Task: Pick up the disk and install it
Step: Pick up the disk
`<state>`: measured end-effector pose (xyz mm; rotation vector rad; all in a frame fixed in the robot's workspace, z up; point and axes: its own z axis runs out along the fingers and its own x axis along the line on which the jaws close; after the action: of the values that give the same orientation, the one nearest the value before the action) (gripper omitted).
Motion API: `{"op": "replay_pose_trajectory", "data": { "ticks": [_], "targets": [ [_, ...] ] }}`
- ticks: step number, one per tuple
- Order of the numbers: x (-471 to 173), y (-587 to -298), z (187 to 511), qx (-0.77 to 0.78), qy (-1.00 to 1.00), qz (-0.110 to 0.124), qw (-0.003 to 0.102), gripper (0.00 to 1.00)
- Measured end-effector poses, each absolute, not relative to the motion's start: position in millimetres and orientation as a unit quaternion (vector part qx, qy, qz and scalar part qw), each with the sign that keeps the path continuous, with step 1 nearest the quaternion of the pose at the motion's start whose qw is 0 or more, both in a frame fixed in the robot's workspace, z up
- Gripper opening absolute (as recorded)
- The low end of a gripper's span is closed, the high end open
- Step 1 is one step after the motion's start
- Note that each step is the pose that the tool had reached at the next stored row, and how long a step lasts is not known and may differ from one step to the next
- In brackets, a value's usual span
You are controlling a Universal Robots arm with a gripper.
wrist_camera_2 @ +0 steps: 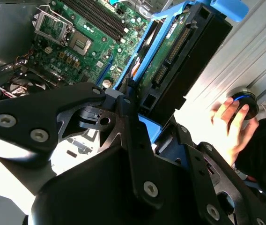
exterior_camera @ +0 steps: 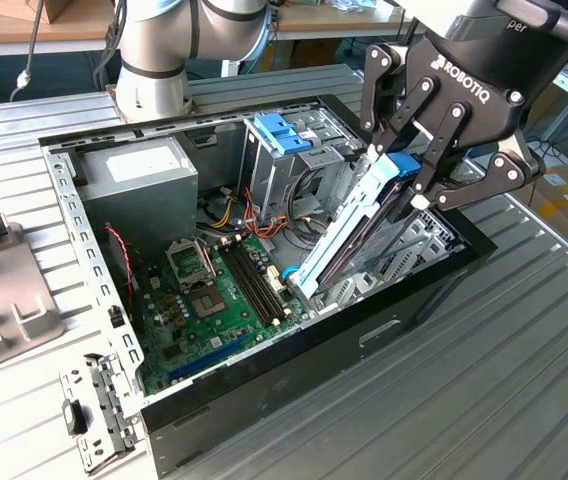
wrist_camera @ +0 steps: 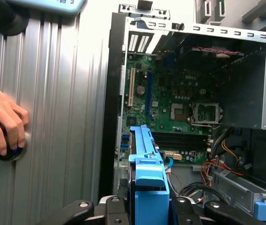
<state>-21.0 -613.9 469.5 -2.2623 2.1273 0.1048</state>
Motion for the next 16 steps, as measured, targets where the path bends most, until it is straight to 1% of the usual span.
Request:
{"op": "replay_pose_trajectory", "data": {
  "ticks": [16],
  "targets": [
    [-17.4, -616.7, 469.5, -0.728, 0.685, 0.034, 0.017, 0.37]
  ]
}}
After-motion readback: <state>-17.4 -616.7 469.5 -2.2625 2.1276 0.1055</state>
